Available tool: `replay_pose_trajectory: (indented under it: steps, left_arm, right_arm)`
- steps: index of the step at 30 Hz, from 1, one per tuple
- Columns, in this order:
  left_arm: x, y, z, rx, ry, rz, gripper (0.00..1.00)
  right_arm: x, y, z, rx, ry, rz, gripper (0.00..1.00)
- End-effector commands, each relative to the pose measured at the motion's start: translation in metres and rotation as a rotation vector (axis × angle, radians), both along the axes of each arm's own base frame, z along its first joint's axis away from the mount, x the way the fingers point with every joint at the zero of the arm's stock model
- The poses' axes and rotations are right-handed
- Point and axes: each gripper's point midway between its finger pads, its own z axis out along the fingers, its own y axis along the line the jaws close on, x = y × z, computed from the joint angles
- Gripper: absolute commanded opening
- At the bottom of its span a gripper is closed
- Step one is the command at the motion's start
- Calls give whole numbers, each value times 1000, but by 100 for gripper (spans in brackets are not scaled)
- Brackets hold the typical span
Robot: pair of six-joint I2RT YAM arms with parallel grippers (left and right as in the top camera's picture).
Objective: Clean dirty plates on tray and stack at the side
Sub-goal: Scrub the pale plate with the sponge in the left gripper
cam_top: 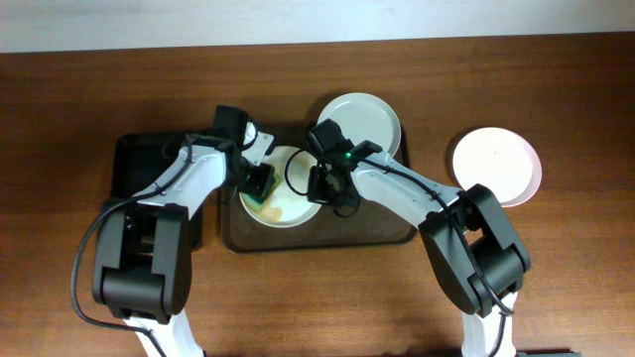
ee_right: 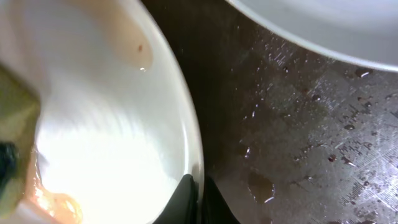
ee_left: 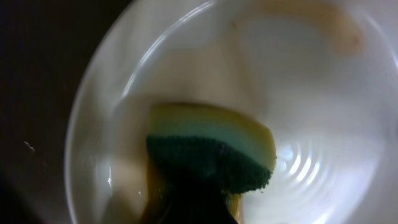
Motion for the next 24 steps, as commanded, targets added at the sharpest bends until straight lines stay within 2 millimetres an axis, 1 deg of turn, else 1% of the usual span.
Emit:
replay_pose_trajectory:
  steps: [1,4,5,6,8,10,11,12,13,14,16,18,20,21,23,24]
  left_arm:
    - [6,22,-35,180,-35,121,1]
    - [26,28,-33,180,-124,277,1]
    - [33,26,-30,157,-152,315,1]
    - [43,29,-25,151,-195,376,1]
    - [58,33,-17,177,-274,413,1]
    - [67,27,-9,189,-338,415,1]
    - [68,22,-9,185,-344,406,1]
    - [64,13,-10,179,-332,357,1]
    - [53,-6,-17,143,-284,220,1]
    - [39,-22,-23,87,-221,123,1]
    - [13,-43,-28,-35,-110,-11,1]
    - [3,-53,-21,-156,-69,-125,0]
    - [5,-53,-13,-234,-70,-146,1]
    - [8,-50,-12,-244,-76,-137,0]
    - [22,-44,-7,-252,-130,-123,0]
    - [37,-43,-1,-248,-194,-106,1]
  right_arm:
    - [-6,5,-8,-6,21,19,4]
    - [-6,5,-8,-6,22,19,4]
    - [-6,5,-8,-6,22,20,4]
    - [-6,5,-8,-6,22,20,4]
    - [-7,6,-7,-1,25,21,4]
    - [-7,6,-7,-1,25,21,4]
    - [-7,6,-7,-1,25,22,4]
    - [-7,6,-7,0,24,22,4]
    - [-6,6,-7,1,22,23,4]
    - [-6,6,-7,1,21,25,4]
    - [-6,6,-7,1,21,26,4]
    - [-6,6,-7,1,21,26,4]
    - [-6,6,-7,1,22,26,4]
    - [-6,6,-7,1,21,26,4]
    - [-6,6,-7,1,21,26,4]
    - [-6,6,-7,1,21,26,4]
